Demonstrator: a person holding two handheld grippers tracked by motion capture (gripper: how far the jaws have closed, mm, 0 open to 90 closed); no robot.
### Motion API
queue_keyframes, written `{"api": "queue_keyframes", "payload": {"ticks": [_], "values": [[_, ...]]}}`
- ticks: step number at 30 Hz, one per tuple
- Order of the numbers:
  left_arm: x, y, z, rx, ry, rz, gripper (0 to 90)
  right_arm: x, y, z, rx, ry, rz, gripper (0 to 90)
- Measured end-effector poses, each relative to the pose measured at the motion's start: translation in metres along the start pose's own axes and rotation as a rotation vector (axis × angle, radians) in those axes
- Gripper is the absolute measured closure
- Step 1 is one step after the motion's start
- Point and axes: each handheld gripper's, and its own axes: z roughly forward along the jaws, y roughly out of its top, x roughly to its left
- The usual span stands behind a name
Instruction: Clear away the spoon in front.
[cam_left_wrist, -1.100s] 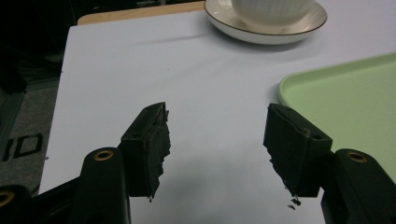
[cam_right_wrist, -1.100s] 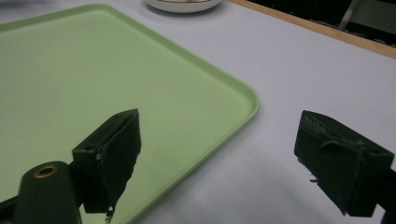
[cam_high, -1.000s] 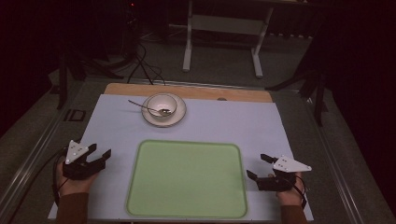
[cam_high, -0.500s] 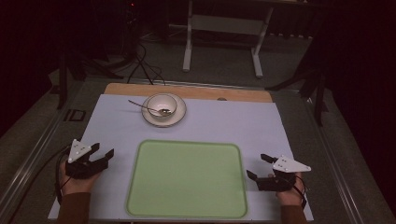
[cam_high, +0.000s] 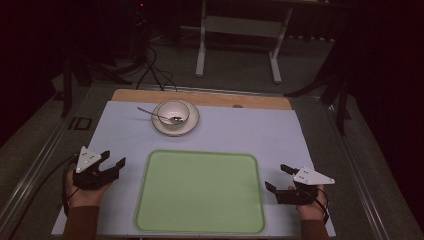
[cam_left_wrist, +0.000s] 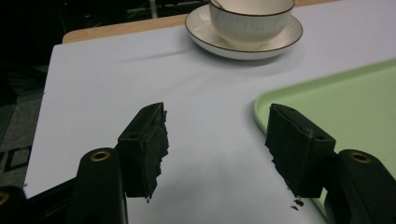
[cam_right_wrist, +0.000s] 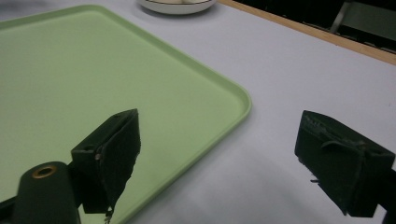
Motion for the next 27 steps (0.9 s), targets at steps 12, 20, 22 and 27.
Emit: {"api": "queue_keyframes", "payload": {"ticks": [12,20,22,27], "values": [[-0.006,0.009,0.001,-0.008,-0.024,0.012,38.2,-0.001,0.000,0.000,-0.004,0.001,0.003,14.0],[-0.004,0.017,0.004,-0.019,-0.032,0.007,38.1,-0.002,-0.001,0.000,-0.006,-0.002,0.005,14.0],[-0.004,0.020,0.006,-0.022,-0.034,0.006,38.0,-0.002,-0.001,0.000,-0.008,-0.002,0.005,14.0],[-0.003,0.027,0.009,-0.031,-0.036,0.004,37.9,-0.002,-0.001,0.000,-0.008,-0.002,0.012,14.0]]}}
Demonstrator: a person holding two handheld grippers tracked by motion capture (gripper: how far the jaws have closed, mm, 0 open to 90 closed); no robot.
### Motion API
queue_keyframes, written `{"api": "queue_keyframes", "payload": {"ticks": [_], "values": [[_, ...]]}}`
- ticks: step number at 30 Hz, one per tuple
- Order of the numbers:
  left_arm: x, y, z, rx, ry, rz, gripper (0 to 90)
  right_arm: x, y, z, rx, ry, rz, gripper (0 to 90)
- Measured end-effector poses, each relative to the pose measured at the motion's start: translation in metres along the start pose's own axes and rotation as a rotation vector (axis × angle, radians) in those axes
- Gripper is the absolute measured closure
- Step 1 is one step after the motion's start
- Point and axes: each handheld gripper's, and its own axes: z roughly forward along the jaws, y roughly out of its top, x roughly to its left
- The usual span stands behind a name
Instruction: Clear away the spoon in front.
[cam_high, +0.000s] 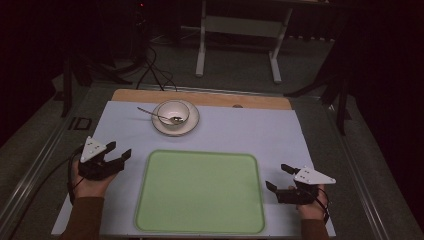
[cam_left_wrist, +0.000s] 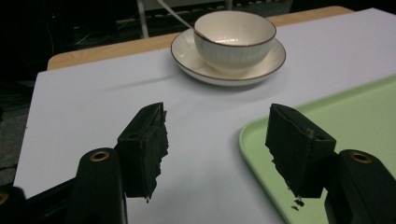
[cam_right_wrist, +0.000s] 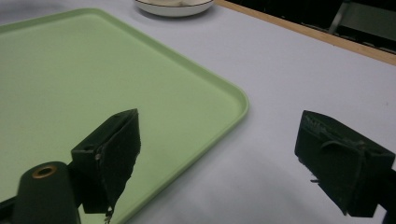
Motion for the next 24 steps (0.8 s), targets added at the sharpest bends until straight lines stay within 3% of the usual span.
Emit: {"api": "queue_keyframes", "payload": {"ticks": [12,24], "values": [[0.006,0.022,0.007,-0.018,0.007,0.010,37.9,0.000,0.000,0.000,0.000,0.001,0.001,14.0],[0.010,0.035,0.019,-0.032,-0.001,-0.010,37.9,-0.001,0.000,0.000,-0.003,0.001,0.001,14.0]]}}
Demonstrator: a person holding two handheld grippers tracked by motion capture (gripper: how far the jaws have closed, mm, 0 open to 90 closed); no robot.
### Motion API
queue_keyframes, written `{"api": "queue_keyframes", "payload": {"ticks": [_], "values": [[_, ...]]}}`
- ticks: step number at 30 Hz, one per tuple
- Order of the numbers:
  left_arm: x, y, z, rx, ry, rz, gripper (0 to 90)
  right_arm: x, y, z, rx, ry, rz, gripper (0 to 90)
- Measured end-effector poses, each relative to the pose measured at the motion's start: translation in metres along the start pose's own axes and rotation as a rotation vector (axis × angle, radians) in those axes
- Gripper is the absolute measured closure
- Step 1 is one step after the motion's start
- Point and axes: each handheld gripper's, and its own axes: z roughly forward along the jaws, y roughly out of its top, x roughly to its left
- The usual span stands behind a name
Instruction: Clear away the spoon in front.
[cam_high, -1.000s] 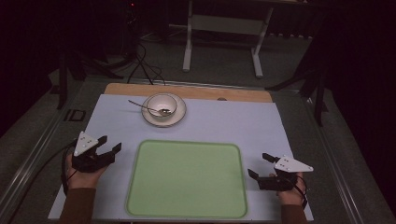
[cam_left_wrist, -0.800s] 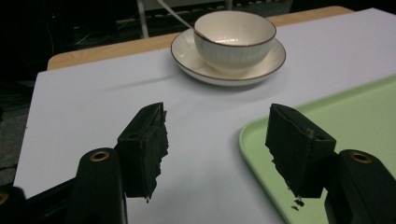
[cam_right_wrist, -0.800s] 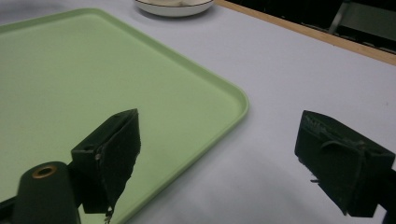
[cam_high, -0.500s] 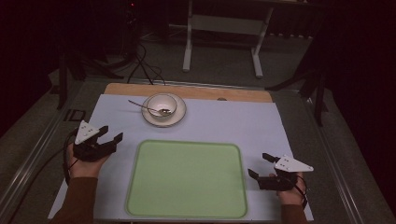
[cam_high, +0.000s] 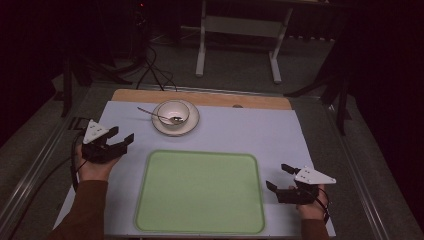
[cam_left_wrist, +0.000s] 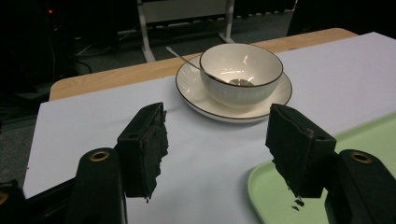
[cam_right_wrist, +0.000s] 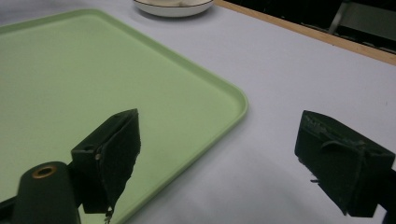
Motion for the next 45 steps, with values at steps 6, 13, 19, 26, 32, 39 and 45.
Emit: {"api": "queue_keyframes", "payload": {"ticks": [6,13,19,26,32,39,45], "values": [[0.003,0.005,0.006,-0.001,0.005,-0.006,37.9,0.000,0.000,0.000,-0.001,-0.001,0.003,14.0],[0.004,0.015,0.013,-0.007,0.003,-0.010,37.8,0.000,0.000,-0.001,-0.003,-0.002,0.005,14.0],[0.004,0.021,0.019,-0.008,0.002,-0.013,37.8,0.000,0.000,-0.001,-0.004,-0.003,0.006,14.0],[0.006,0.025,0.027,-0.009,-0.009,-0.032,38.0,0.000,0.000,0.000,-0.004,-0.001,0.005,14.0],[0.009,0.030,0.032,-0.005,-0.009,-0.042,38.1,0.000,0.000,-0.001,-0.004,-0.002,0.006,14.0],[0.010,0.033,0.040,0.007,-0.003,-0.039,38.2,-0.001,0.000,-0.001,-0.007,-0.004,0.007,14.0],[0.010,0.037,0.047,0.019,0.001,-0.036,38.2,-0.001,0.000,-0.001,-0.007,-0.003,0.007,14.0]]}}
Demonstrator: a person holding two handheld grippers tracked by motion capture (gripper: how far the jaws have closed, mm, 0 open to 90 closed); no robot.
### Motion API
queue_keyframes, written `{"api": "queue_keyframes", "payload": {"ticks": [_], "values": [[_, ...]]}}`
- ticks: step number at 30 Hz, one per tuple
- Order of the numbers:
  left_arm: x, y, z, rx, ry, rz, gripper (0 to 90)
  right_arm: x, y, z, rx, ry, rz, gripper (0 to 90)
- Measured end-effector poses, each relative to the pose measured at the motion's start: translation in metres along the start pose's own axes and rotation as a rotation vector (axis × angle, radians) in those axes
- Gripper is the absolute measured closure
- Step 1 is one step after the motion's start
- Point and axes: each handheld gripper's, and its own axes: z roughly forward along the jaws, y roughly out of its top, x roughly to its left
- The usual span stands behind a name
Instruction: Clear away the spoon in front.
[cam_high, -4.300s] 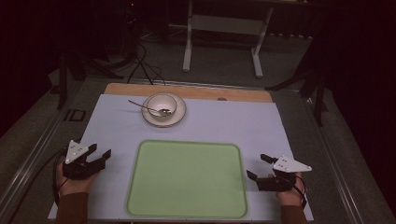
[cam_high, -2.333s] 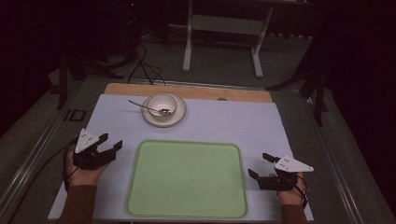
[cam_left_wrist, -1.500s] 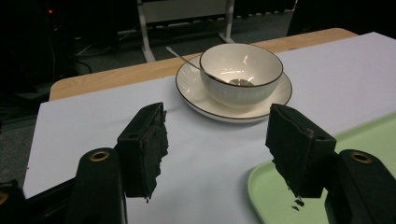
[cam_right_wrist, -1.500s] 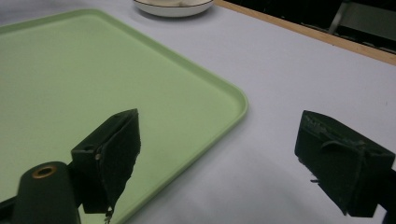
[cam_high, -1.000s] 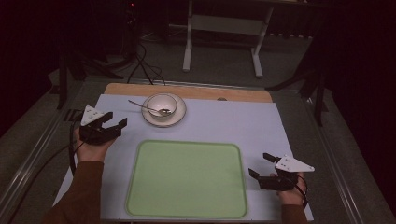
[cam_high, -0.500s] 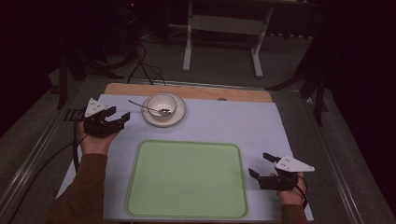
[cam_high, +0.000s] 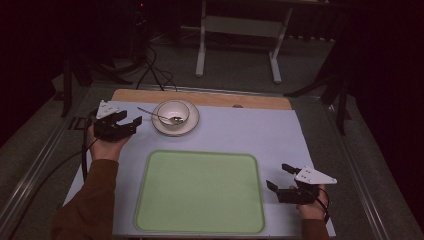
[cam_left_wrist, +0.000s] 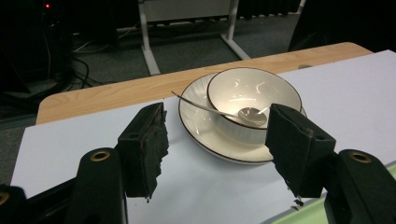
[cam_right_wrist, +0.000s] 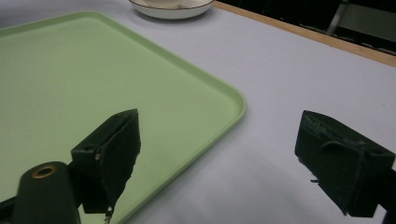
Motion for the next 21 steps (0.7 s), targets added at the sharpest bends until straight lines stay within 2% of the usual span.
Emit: {"api": "queue_keyframes", "payload": {"ticks": [7,13,21], "values": [[0.001,0.002,0.005,0.003,0.004,-0.004,38.2,0.000,0.000,0.000,0.000,-0.001,0.000,14.0],[0.001,0.006,0.009,0.007,0.016,0.010,38.2,0.000,0.000,0.000,0.000,-0.001,0.000,14.0],[0.006,0.011,0.015,0.004,0.028,0.000,37.8,0.000,0.000,0.000,0.003,0.001,-0.002,14.0]]}}
